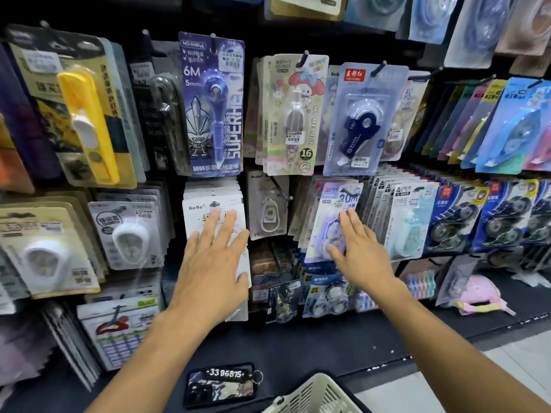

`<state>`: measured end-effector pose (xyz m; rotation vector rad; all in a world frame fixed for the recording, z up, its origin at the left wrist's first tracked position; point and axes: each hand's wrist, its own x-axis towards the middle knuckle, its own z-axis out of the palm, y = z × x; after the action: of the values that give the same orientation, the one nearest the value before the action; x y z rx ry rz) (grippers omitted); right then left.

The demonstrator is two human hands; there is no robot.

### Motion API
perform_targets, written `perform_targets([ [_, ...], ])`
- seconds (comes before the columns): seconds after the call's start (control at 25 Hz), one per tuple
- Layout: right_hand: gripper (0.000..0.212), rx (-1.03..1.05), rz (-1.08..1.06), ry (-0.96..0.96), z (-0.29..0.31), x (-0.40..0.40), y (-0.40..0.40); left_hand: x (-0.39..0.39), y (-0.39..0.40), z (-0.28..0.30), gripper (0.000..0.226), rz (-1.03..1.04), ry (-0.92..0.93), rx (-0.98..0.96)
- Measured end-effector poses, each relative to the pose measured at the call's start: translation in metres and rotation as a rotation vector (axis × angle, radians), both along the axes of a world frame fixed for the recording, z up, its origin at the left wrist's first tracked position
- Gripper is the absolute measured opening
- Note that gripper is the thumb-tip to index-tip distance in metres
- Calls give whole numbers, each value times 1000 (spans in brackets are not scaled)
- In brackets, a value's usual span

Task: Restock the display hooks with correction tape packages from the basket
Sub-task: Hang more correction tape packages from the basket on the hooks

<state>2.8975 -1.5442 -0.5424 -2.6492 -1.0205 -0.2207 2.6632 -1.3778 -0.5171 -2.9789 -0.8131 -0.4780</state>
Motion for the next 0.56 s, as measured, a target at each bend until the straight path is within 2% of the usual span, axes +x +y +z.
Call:
perform_targets([
  [0.2,72,127,-57,-133,2,-11,36,-1,6,-4,77,-25,5,10],
  [0.4,79,131,83,30,23,3,46,-8,-9,-11,75,-85,19,-48],
  [0.48,76,203,93,7,22,-2,36,-12,-23,-19,74,-86,6,-68],
  [0.56,69,368,32,32,-13,-28,21,-19,-41,-40,68,-81,-42,-159],
])
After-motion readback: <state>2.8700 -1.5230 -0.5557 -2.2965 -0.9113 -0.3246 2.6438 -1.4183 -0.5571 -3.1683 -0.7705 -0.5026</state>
